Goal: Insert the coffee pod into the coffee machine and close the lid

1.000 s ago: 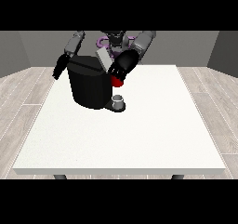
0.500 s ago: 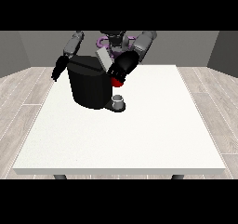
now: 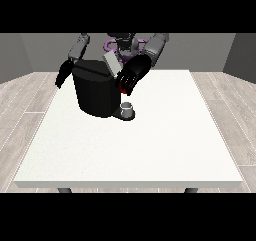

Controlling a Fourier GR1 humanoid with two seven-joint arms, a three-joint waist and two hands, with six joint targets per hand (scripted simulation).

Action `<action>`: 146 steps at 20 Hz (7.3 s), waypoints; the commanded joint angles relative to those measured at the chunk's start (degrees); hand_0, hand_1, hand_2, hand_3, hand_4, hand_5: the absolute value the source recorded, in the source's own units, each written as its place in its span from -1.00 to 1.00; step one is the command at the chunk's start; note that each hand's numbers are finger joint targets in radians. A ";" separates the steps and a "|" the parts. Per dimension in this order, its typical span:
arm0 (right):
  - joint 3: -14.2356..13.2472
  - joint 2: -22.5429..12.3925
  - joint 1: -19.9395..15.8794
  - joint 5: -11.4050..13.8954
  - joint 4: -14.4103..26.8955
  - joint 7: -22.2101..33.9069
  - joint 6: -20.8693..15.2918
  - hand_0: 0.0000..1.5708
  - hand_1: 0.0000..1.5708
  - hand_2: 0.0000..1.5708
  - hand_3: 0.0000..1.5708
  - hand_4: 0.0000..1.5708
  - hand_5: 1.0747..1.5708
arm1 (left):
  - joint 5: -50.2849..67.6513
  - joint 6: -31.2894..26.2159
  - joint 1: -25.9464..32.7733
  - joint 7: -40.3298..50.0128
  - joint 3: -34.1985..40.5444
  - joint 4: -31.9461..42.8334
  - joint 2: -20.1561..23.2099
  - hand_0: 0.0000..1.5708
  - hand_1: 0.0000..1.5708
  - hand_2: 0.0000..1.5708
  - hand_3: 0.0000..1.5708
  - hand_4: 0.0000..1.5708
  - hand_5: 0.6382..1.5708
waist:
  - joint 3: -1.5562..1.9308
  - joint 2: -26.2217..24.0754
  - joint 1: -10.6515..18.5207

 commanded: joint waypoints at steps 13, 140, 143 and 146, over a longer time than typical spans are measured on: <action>-4.50 -0.67 6.06 -3.13 6.87 -1.78 0.25 -1.00 -1.00 -1.00 -1.00 -1.00 1.00 | 0.14 -1.10 8.74 2.27 -1.43 -0.69 -8.10 -1.00 -1.00 -1.00 -0.93 -1.00 1.00 | -0.11 -11.14 8.21; -1.85 -5.29 -46.57 -0.59 26.05 5.68 7.10 -1.00 -1.00 -1.00 -1.00 -1.00 1.00 | 49.43 -8.62 51.48 8.45 1.09 -47.02 -25.08 -1.00 -1.00 -1.00 -1.00 -0.56 1.00 | -0.17 -3.88 44.73; -1.75 -3.38 -44.70 -1.57 26.89 2.43 8.10 -1.00 -1.00 -1.00 -1.00 -1.00 1.00 | 47.51 -7.16 53.52 9.90 -1.86 -49.25 -27.31 -1.00 -1.00 -1.00 -1.00 -0.59 1.00 | -0.15 -5.81 43.76; -0.62 -0.11 -42.88 -1.99 24.90 -1.21 7.83 -1.00 -1.00 -1.00 -1.00 -1.00 1.00 | 48.74 -7.17 53.79 9.48 0.35 -47.58 -26.35 -1.00 -1.00 -1.00 -1.00 -0.67 1.00 | -0.15 -7.57 40.87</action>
